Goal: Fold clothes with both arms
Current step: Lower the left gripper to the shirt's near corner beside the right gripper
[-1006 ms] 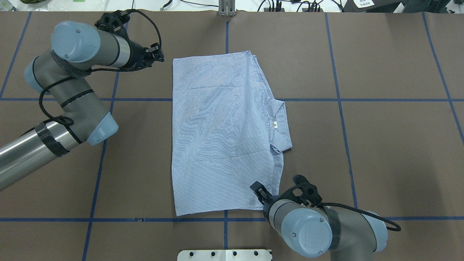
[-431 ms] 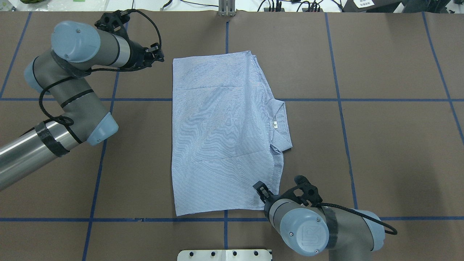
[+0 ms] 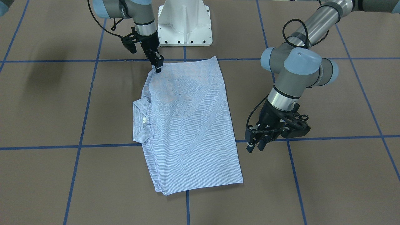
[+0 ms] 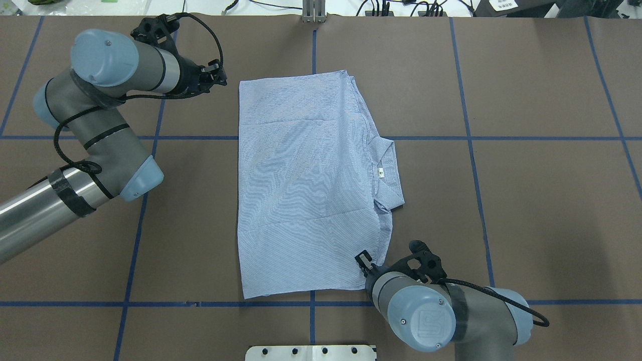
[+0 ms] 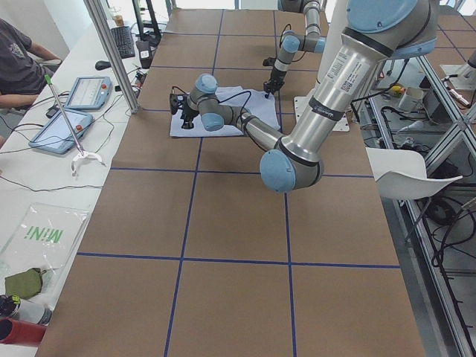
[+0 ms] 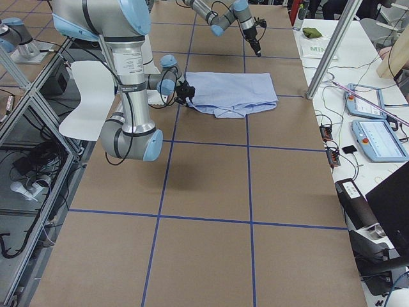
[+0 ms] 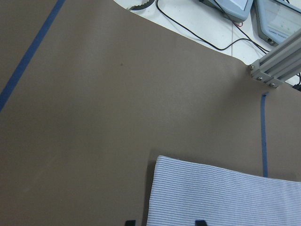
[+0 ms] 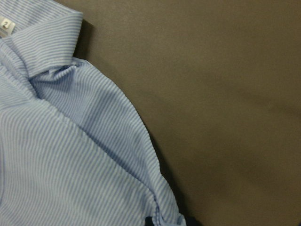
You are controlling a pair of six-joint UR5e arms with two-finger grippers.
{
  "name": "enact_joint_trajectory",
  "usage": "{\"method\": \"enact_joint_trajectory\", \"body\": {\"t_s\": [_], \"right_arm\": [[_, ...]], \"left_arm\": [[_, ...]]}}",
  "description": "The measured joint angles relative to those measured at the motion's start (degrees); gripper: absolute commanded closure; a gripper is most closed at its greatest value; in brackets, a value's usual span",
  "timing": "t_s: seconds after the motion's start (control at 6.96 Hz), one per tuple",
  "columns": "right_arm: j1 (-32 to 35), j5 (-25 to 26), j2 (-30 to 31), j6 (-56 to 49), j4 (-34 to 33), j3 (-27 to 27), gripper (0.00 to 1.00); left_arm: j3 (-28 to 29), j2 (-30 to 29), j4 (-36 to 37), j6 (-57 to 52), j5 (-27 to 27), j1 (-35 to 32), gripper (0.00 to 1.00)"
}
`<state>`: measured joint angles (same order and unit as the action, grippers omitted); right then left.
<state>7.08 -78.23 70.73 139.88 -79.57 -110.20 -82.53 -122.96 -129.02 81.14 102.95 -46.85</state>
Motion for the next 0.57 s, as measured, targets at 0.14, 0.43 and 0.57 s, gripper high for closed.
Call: {"method": "enact_joint_trajectory", "body": {"t_s": [0.14, 0.43, 0.57], "right_arm": [[0.11, 0.33, -0.24, 0.09, -0.05, -0.37, 1.00], [0.10, 0.30, -0.47, 0.12, -1.40, -2.46, 1.00], [-0.24, 0.21, -0.40, 0.12, -2.91, -4.23, 1.00]], "left_arm": [[-0.10, -0.01, 0.00, 0.24, -0.02, 0.00, 0.48], [-3.04, 1.12, 0.00, 3.80, 0.11, 1.22, 0.48], [-7.60, 3.81, 0.00, 8.34, 0.09, 3.94, 0.48]]}}
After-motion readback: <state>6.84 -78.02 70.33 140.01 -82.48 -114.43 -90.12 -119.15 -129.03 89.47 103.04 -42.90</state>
